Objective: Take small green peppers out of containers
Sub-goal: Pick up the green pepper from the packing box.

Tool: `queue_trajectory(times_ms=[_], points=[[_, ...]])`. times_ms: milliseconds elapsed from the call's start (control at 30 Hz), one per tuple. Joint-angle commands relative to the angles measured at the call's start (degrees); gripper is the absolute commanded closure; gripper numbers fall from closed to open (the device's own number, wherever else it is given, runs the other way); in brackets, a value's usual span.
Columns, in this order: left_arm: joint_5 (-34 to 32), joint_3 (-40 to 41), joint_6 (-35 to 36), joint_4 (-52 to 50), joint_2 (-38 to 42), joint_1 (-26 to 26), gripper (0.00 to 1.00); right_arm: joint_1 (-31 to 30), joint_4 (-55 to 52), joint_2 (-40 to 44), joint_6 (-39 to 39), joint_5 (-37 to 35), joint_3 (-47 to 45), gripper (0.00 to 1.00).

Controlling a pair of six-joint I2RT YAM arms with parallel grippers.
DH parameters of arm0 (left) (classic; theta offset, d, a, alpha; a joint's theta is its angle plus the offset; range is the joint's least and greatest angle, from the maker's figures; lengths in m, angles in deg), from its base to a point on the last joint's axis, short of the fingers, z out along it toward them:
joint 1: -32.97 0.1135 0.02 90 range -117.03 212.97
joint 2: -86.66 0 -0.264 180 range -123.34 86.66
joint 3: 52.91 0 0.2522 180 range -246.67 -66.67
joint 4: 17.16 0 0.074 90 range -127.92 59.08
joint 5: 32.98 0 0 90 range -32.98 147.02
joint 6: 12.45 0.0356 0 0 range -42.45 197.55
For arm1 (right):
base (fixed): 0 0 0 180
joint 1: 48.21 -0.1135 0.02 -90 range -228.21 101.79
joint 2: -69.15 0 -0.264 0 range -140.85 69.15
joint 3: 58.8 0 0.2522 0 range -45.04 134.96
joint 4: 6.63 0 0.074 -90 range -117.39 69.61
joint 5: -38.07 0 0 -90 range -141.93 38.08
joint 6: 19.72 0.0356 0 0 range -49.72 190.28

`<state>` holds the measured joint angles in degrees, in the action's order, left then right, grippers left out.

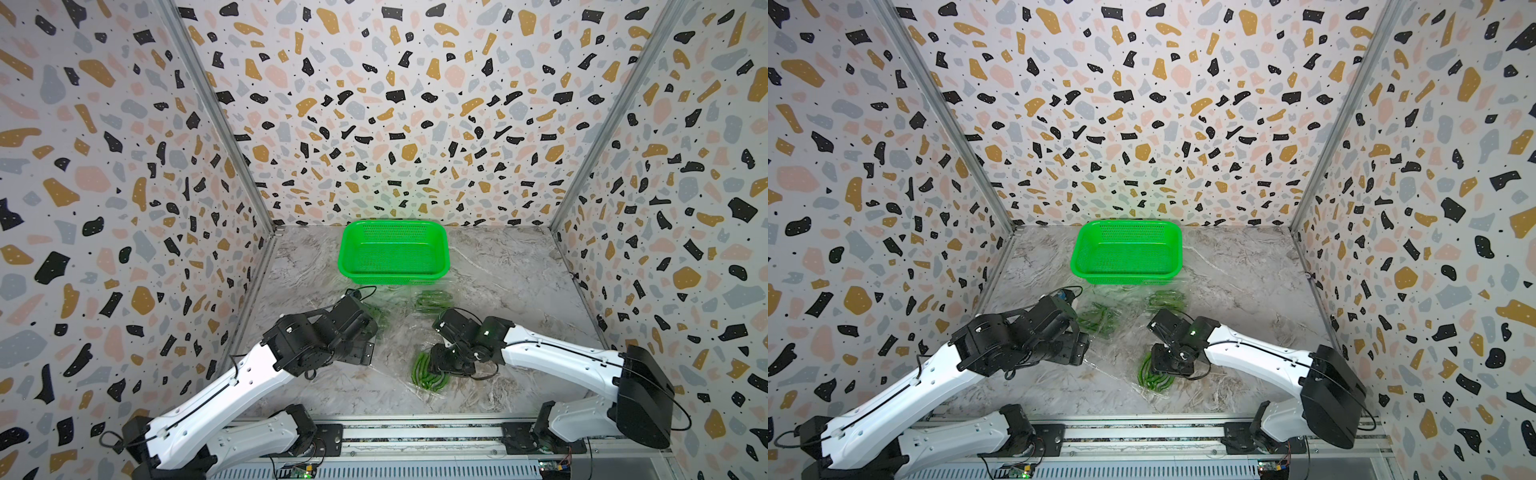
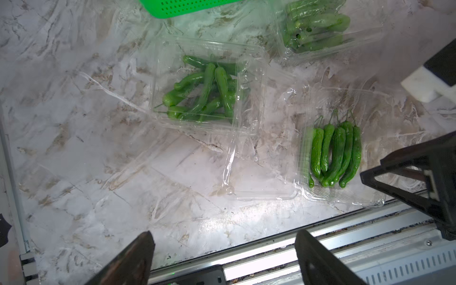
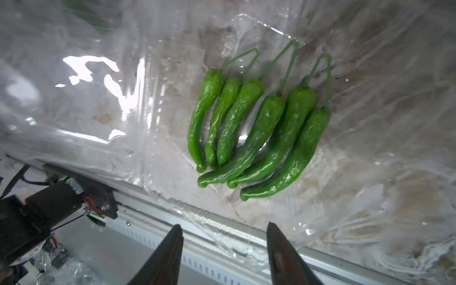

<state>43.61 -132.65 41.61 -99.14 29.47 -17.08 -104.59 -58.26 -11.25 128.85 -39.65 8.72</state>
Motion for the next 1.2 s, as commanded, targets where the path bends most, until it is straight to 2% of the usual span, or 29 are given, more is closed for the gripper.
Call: queue_trajectory(times_ms=[0,167,367,500,533,800,1067,1100,1167], points=[[2.34,1.79,-0.95,-1.47,1.23,0.55,0.1,-0.05,2.29,-3.32,0.31,-0.66,-0.19,0.47],[3.46,4.27,-1.98,-1.13,3.12,0.52,0.1,-0.03,4.42,-10.82,-1.46,-0.36,1.4,0.55],[3.91,5.57,-2.55,-1.42,4.96,0.65,0.1,-0.03,2.66,-15.62,-3.27,-1.55,4.92,0.73],[3.28,5.68,-2.44,-1.38,6.23,0.67,0.1,-0.05,1.39,-15.37,-3.72,-1.59,6.67,0.9],[3.07,5.4,-2.3,-1.51,6.32,0.67,0.1,-0.12,0.67,-14.89,-3.74,-1.87,7.36,0.92],[2.1,4.18,-1.98,-2.53,7.07,0.7,0.1,-0.13,-6.81,-8.42,-5.13,-3.39,11.72,0.99],[2.16,4.69,-2.25,-2.87,8.2,0.77,0.1,-0.14,-8.11,-0.19,-4.38,-3.6,11.12,1.0],[2.12,4.74,-2.22,-3.01,8.19,0.78,0.1,-0.14,-7.85,0.06,-4.42,-3.31,10.86,0.99],[2.0,4.89,-2.29,-3.29,8.15,0.82,0.1,-0.22,-7.07,-0.46,-4.59,-2.56,10.26,0.82]])
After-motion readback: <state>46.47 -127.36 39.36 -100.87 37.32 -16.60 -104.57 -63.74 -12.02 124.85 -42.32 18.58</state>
